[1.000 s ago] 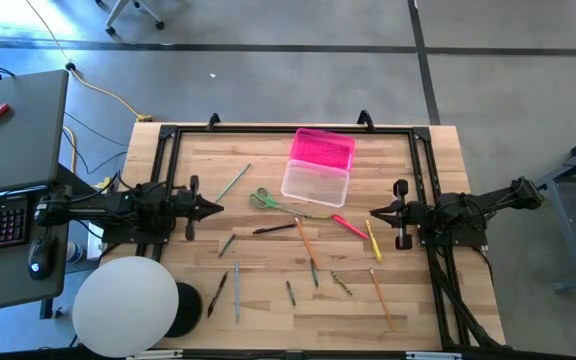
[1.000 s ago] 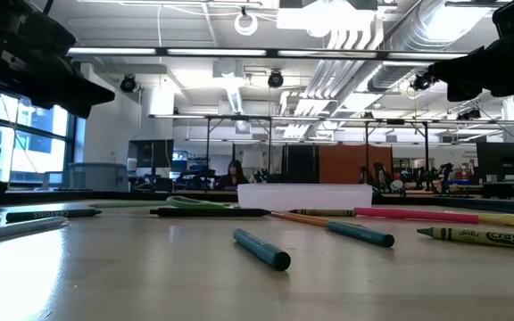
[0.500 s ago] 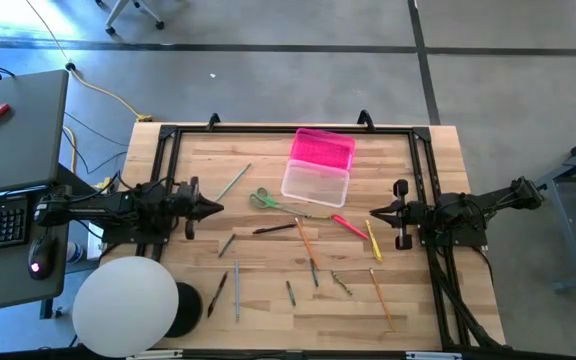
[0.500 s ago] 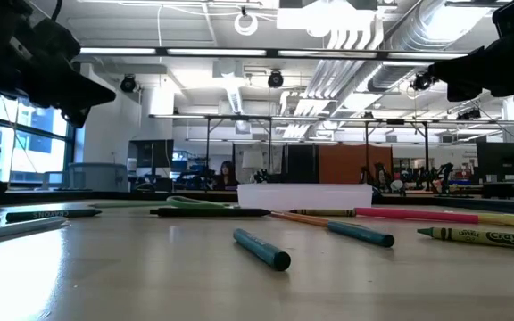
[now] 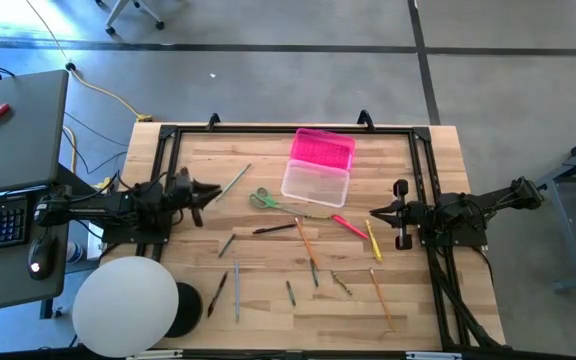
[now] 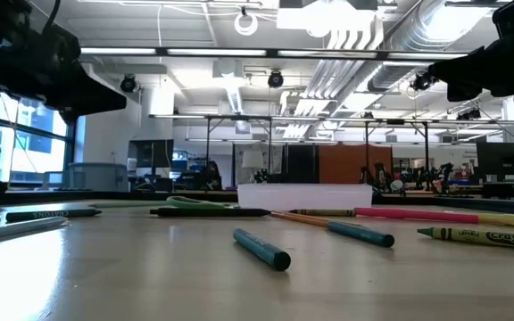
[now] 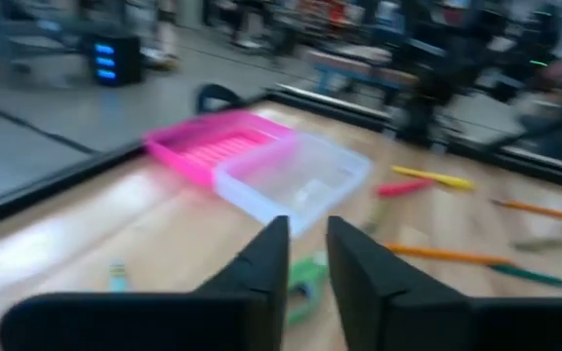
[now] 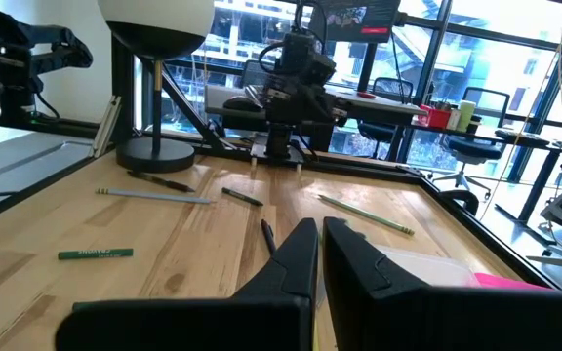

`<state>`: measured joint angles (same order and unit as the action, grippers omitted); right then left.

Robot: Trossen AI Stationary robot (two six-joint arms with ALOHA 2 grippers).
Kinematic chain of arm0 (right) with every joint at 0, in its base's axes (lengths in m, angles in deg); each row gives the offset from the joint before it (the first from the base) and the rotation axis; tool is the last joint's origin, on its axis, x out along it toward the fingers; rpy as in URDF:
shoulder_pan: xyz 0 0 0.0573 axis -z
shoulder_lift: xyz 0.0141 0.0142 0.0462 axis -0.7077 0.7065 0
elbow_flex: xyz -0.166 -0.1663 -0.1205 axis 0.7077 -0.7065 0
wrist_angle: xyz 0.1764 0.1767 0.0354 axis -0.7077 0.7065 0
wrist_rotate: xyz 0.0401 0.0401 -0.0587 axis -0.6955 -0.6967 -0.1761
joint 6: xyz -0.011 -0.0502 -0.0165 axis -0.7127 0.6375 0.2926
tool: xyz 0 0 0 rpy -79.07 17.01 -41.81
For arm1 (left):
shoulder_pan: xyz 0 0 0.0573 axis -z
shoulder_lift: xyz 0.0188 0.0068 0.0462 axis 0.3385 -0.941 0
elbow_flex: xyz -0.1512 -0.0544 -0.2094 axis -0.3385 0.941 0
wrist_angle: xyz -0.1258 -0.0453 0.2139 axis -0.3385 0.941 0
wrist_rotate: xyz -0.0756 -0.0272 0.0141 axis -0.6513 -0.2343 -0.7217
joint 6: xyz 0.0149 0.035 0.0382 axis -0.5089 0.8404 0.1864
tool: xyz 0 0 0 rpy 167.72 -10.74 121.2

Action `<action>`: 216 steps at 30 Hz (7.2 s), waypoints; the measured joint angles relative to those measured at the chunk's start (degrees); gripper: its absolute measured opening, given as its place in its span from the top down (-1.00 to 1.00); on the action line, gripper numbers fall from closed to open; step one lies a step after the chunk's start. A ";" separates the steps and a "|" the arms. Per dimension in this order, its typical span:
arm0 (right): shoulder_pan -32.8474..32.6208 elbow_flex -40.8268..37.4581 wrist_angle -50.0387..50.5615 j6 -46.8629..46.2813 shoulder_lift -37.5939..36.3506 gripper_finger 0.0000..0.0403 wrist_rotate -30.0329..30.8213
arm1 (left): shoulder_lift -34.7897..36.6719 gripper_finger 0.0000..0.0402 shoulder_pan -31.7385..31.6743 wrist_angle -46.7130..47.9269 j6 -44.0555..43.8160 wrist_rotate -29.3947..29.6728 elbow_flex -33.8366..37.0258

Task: Pick & place school supplies into a supply box
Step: Put the top blue pencil into the supply box, then put the yellow highlighter pen into the supply box

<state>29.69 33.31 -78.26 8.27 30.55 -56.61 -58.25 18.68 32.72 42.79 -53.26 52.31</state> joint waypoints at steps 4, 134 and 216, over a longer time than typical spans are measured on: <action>-0.02 0.00 0.00 0.00 0.01 1.00 0.02 | -3.10 0.12 -0.02 -7.92 0.56 7.50 2.43; -0.02 -0.01 -3.60 15.89 0.02 1.00 0.06 | -114.49 0.84 -14.26 -15.98 19.67 -25.55 -75.16; -5.89 16.94 8.23 -63.53 50.90 0.49 26.61 | -91.59 0.27 -15.44 15.78 25.20 8.66 -89.66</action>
<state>23.80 50.25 -70.03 -55.27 81.45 -30.00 -149.83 3.25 48.50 67.98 -44.60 -37.35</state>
